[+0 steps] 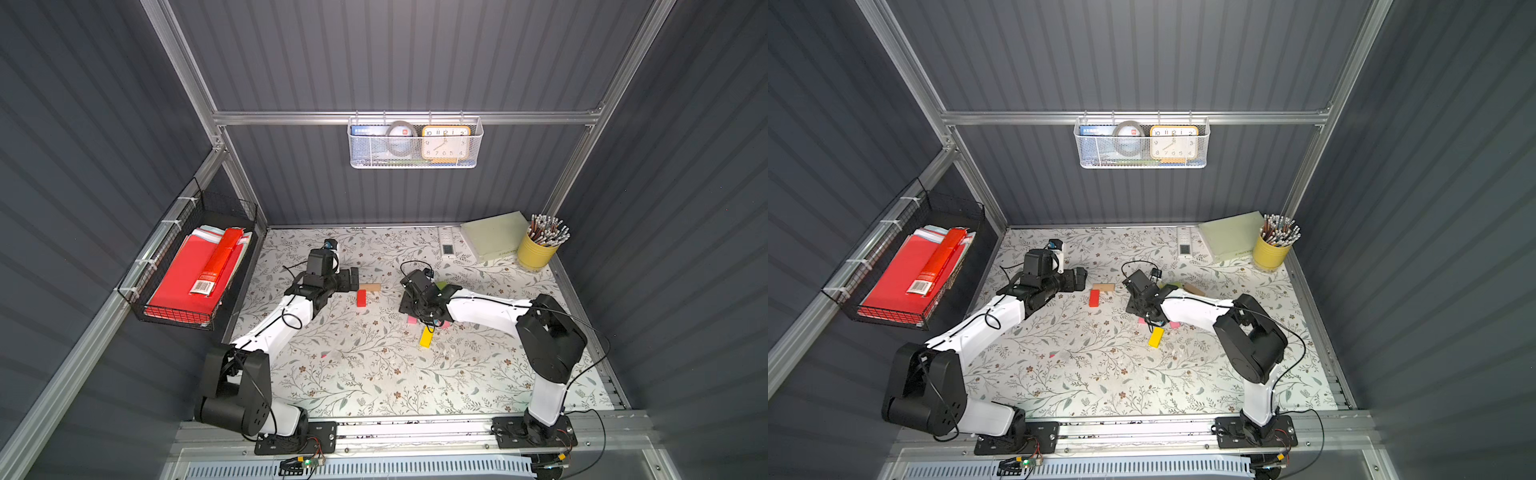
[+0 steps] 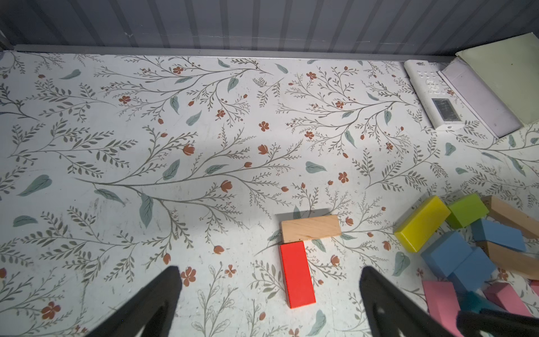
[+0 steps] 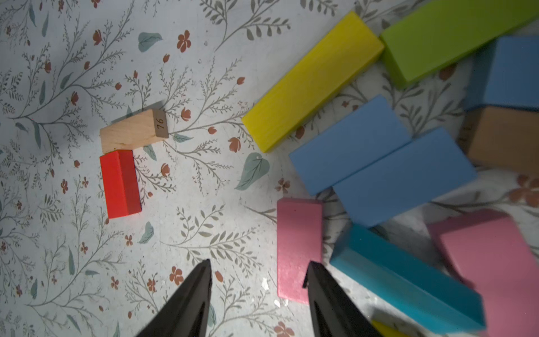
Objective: Assemble the number 8 with building blocks
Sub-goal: Pick up the building block from the center of the board, then assemble the building block at the center of the board.
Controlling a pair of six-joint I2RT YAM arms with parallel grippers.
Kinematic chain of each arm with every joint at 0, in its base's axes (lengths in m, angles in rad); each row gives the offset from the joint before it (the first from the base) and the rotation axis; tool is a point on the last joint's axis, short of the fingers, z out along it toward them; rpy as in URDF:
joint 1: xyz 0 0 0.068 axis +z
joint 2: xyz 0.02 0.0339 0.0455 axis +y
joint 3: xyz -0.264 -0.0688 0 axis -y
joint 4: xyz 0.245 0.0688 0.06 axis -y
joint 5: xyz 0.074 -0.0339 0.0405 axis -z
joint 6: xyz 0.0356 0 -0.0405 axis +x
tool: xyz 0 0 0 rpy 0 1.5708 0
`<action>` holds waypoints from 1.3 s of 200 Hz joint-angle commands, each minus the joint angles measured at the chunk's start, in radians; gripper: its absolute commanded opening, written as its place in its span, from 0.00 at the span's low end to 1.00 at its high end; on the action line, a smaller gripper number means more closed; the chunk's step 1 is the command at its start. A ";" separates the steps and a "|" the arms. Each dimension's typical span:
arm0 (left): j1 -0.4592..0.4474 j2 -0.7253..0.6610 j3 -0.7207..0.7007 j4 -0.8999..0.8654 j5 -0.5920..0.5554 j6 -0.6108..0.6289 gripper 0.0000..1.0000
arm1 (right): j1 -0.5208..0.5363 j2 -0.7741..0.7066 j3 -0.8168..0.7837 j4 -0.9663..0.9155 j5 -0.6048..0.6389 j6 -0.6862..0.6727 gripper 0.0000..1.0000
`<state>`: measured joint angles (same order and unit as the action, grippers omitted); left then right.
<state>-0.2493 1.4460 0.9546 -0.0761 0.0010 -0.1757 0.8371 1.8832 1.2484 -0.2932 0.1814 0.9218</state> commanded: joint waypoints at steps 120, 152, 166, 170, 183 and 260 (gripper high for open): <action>0.002 -0.026 -0.019 0.004 -0.015 0.016 0.99 | 0.005 0.120 0.038 -0.086 0.073 -0.015 0.47; 0.002 -0.024 -0.019 0.001 -0.015 0.015 0.99 | 0.009 0.138 0.051 -0.095 0.081 -0.025 0.36; 0.002 -0.023 -0.017 -0.001 -0.015 0.018 0.99 | 0.013 0.141 0.062 -0.103 0.087 -0.031 0.30; 0.002 -0.023 -0.017 -0.001 -0.015 0.018 1.00 | 0.015 0.141 0.066 -0.105 0.091 -0.034 0.28; 0.002 -0.021 -0.016 0.000 -0.015 0.018 0.99 | 0.024 0.149 0.089 -0.113 0.102 -0.044 0.21; 0.002 -0.035 -0.022 -0.008 -0.015 0.025 0.99 | 0.060 0.307 0.384 -0.171 0.067 -0.148 0.08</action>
<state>-0.2493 1.4403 0.9493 -0.0769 -0.0051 -0.1749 0.8906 2.1365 1.5539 -0.4091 0.2569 0.8253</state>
